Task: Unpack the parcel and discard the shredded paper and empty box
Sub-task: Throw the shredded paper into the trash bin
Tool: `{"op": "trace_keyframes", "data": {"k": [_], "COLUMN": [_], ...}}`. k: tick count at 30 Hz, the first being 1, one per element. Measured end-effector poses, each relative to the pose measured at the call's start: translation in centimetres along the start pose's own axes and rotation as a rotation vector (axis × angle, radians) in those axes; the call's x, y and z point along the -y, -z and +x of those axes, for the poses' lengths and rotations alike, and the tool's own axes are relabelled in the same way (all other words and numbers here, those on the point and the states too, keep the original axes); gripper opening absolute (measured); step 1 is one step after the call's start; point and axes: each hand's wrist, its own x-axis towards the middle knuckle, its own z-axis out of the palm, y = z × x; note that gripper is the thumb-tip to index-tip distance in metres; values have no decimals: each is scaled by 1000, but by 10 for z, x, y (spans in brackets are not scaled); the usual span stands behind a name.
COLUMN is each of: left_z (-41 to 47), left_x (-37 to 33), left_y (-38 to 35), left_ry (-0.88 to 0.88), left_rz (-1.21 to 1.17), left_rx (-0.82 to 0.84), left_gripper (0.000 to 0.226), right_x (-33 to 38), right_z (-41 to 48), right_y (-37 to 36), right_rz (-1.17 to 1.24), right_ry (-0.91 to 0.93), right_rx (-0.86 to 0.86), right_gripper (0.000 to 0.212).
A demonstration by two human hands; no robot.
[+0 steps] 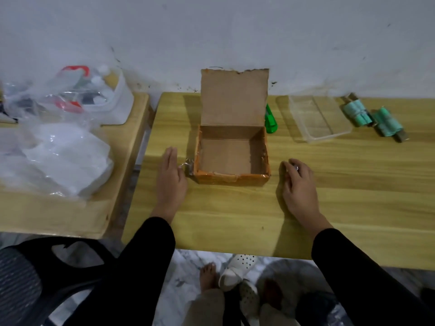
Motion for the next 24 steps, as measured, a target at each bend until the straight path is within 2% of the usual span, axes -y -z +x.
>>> {"op": "trace_keyframes", "data": {"k": [4, 8, 11, 13, 19, 24], "left_z": [7, -10, -29, -47, -111, -147], "left_x": [9, 13, 9, 2, -28, -66], "left_y": [-5, -6, -7, -10, -29, -54], "left_ry": [-140, -186, -167, -114, 40, 111], "left_rz": [-69, 13, 123, 170, 66, 31], "left_rx": [208, 256, 235, 199, -18, -55], "left_gripper": [53, 45, 36, 39, 40, 43], "right_x": [-5, -10, -14, -16, -28, -54], "right_z": [-2, -4, -5, -7, -26, -39], "right_y": [5, 9, 12, 15, 27, 45], "right_rz": [-4, 6, 16, 20, 14, 6], "right_ry": [51, 89, 113, 136, 210, 209], "right_rx": [16, 50, 80, 98, 158, 203], "right_gripper": [39, 38, 38, 38, 39, 43]}}
